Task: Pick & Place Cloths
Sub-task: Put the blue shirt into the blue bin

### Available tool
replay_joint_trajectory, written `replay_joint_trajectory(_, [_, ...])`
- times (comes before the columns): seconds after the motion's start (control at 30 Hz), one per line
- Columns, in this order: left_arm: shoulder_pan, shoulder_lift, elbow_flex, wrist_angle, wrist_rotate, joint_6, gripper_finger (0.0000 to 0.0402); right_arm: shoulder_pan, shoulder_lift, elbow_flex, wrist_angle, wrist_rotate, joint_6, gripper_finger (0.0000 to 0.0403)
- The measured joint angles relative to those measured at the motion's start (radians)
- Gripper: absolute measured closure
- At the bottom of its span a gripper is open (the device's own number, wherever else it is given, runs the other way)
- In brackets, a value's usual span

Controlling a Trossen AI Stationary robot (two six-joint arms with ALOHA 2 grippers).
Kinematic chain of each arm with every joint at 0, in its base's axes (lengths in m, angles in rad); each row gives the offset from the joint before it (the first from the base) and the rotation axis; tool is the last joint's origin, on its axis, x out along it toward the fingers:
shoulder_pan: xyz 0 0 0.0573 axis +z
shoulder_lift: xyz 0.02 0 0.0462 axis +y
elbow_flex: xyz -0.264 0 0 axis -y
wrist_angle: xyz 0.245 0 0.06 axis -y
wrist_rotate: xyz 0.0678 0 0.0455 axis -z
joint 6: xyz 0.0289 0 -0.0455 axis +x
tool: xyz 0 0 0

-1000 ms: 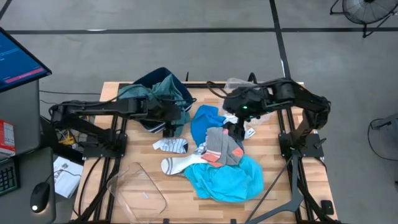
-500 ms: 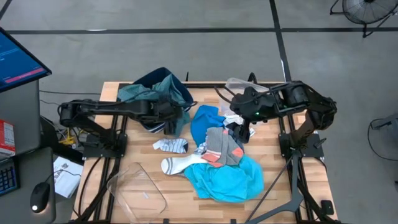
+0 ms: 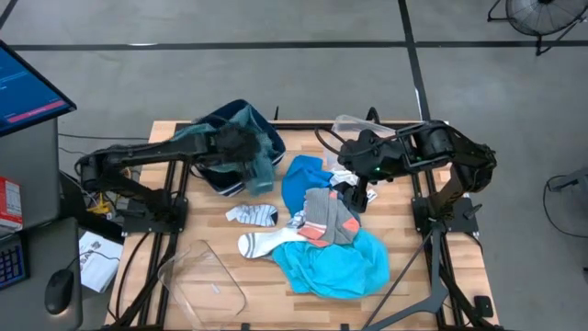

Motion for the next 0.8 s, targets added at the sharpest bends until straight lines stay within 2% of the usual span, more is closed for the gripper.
replay_joint_trajectory(0.17, [0.111, -0.168, 0.000, 0.071, -0.228, 0.000, 0.0400, 0.000, 0.000, 0.000, 0.004, 0.017, -0.002, 0.0081])
replay_joint_trajectory(0.23, [0.170, -0.233, 0.000, 0.104, -0.267, 0.000, 0.0400, 0.000, 0.000, 0.000, 0.005, 0.024, 0.005, 0.0081])
replay_joint_trajectory(0.3, [0.242, -0.281, 0.000, 0.118, -0.238, -0.015, 0.0401, 0.000, 0.000, 0.000, 0.009, 0.024, 0.006, 0.0081])
replay_joint_trajectory(0.47, [0.370, -0.320, -0.056, 0.110, -0.052, -0.141, 0.0401, 0.000, 0.000, 0.000, 0.042, 0.025, 0.006, 0.0081])
replay_joint_trajectory(0.67, [0.373, -0.269, -0.254, 0.108, 0.021, -0.303, 0.0401, 0.000, 0.000, 0.000, 0.049, 0.025, 0.013, 0.0081])
replay_joint_trajectory(0.8, [0.356, -0.201, -0.387, 0.160, 0.133, -0.399, 0.0401, 0.000, 0.000, 0.000, 0.049, 0.027, 0.014, 0.0081])
